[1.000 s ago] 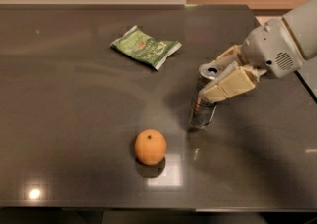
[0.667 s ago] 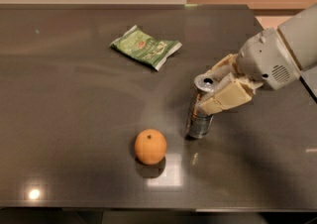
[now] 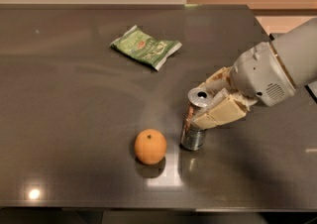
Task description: Move redbull can near orange
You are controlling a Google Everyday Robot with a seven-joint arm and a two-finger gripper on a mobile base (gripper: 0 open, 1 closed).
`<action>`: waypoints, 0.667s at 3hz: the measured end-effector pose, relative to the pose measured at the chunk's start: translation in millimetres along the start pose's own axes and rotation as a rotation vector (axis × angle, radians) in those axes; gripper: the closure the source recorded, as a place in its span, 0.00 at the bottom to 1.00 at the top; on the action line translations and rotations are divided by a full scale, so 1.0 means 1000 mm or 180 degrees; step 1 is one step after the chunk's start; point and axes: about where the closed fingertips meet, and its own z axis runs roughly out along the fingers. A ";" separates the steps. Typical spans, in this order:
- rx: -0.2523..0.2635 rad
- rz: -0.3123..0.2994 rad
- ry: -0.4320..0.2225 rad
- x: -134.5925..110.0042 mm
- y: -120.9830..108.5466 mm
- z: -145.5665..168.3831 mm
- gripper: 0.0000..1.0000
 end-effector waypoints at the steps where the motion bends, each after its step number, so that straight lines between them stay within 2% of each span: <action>1: -0.0022 -0.0078 -0.0016 -0.003 0.008 0.004 1.00; 2: -0.0037 -0.0151 0.0010 -0.005 0.014 0.009 0.83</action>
Offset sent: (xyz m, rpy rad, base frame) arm -0.0155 0.0142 -0.0083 -0.0133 -0.0335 0.0585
